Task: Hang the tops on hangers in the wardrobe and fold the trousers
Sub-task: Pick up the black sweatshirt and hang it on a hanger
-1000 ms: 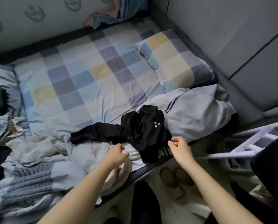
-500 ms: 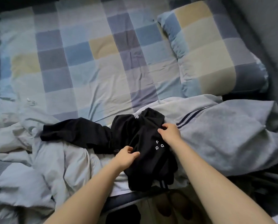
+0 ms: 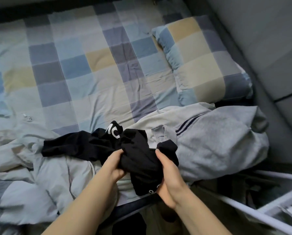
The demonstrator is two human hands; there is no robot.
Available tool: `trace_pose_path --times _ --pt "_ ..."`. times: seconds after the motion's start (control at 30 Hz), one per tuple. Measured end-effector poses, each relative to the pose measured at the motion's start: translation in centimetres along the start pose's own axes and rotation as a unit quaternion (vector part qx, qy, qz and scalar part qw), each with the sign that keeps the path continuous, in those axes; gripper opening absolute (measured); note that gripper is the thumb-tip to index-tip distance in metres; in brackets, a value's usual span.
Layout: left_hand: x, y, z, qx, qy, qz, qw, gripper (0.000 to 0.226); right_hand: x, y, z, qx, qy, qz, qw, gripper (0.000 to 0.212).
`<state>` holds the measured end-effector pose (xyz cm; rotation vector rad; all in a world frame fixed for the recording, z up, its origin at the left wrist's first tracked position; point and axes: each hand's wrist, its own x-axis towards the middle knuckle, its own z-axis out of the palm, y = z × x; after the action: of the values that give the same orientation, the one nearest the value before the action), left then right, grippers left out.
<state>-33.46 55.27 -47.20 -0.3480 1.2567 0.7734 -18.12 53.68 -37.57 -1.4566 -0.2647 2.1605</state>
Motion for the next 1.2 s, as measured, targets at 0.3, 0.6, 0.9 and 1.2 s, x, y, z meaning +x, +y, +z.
trace_pose_path --times 0.3,0.6,0.9,1.2 --pt "-17.1 2.4 -4.7 0.106 -0.039 0.216 0.970 0.040 -12.5 2.4 3.3 -0.197 0.156 -0.098 0.963 0.022" --pt "-35.1 1.8 -11.7 0.338 -0.207 0.286 0.873 0.032 -26.2 7.5 11.4 -0.212 0.210 -0.279 0.913 0.022" --pt "-47.4 -0.9 -13.3 0.597 -0.283 0.257 0.705 0.031 -39.3 5.6 14.6 -0.440 0.303 -0.460 0.709 0.016" --pt "-52.2 -2.2 -8.9 0.529 -0.241 0.355 0.733 0.017 -53.7 6.6 5.5 -0.157 0.430 -0.501 0.734 0.023"
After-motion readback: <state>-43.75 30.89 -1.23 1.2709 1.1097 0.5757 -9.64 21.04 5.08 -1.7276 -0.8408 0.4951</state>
